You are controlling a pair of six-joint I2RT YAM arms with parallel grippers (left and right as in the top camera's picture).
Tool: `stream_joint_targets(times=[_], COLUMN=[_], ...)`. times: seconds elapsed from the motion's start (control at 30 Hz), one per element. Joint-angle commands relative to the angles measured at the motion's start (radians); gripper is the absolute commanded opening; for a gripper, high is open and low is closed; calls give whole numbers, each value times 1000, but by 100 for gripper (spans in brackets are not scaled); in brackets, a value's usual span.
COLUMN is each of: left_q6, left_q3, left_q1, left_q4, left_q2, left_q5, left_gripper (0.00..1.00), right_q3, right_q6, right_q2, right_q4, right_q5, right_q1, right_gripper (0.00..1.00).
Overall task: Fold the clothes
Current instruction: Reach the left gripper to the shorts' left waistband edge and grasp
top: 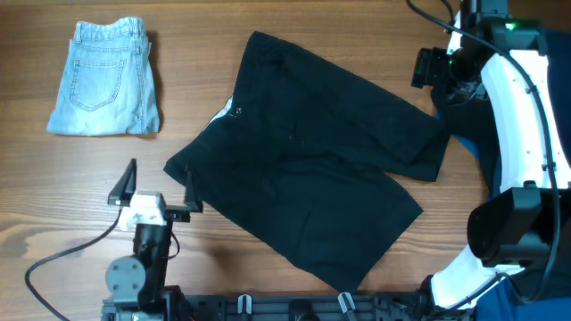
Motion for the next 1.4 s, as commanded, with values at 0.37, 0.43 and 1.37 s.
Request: stream_joint_targets(times=[0.37,0.43,1.37], left_q6=[94,94,238], left_q3=[1014,1237,1426], left_q1=[-6,-6,-6], left_q4=[-851,-1024,-1073], left_q2=[984,1213,2000], left_q5=[208,207,109], left_gripper=[100,100,63], right_q3=[-3,-3,-3], right_q6=[6,6,7], right_q2=[-4,-4,-4], right_q4=[4,5,198], right_q5=[-27,-27,-27], right_q1=[-2,-2,-2], right_gripper=[100,100,100])
